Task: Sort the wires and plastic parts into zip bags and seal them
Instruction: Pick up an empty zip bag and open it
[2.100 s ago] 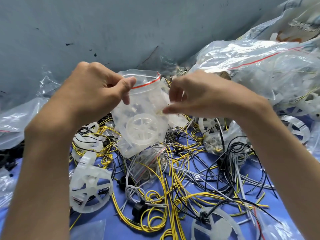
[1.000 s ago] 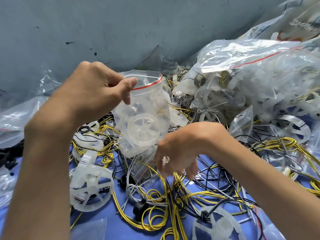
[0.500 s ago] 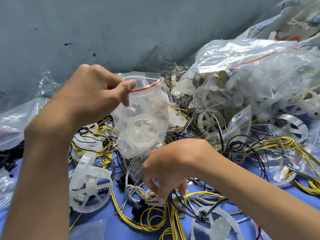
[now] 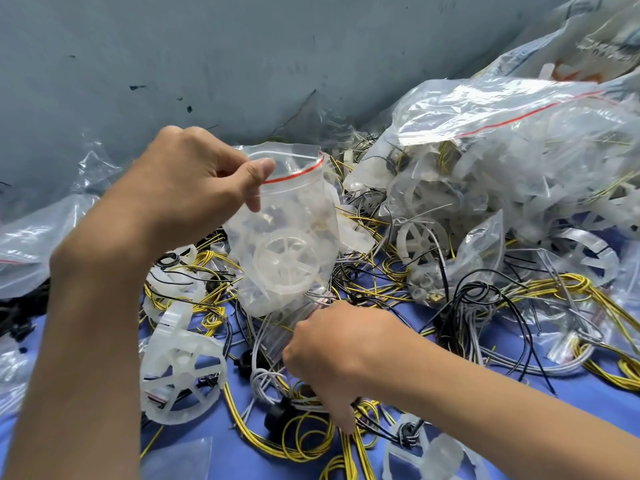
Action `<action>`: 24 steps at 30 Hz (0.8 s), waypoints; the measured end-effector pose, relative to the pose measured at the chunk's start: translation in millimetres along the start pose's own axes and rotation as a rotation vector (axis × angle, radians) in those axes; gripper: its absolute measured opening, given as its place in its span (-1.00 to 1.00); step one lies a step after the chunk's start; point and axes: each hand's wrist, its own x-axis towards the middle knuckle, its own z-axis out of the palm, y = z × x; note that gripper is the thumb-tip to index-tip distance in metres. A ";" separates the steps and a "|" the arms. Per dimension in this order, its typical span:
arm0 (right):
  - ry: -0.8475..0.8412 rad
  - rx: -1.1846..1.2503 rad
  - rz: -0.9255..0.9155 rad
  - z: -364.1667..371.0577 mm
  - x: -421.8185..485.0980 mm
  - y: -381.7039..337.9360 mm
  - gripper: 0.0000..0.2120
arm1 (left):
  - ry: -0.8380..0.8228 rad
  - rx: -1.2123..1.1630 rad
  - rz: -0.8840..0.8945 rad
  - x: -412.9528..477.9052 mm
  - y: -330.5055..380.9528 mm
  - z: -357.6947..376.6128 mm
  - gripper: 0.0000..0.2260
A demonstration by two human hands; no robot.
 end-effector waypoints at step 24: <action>0.083 0.092 0.047 1.8 9.1 20.7 -0.87 | -0.002 -0.023 0.011 -0.5 -0.9 -2.0 -0.62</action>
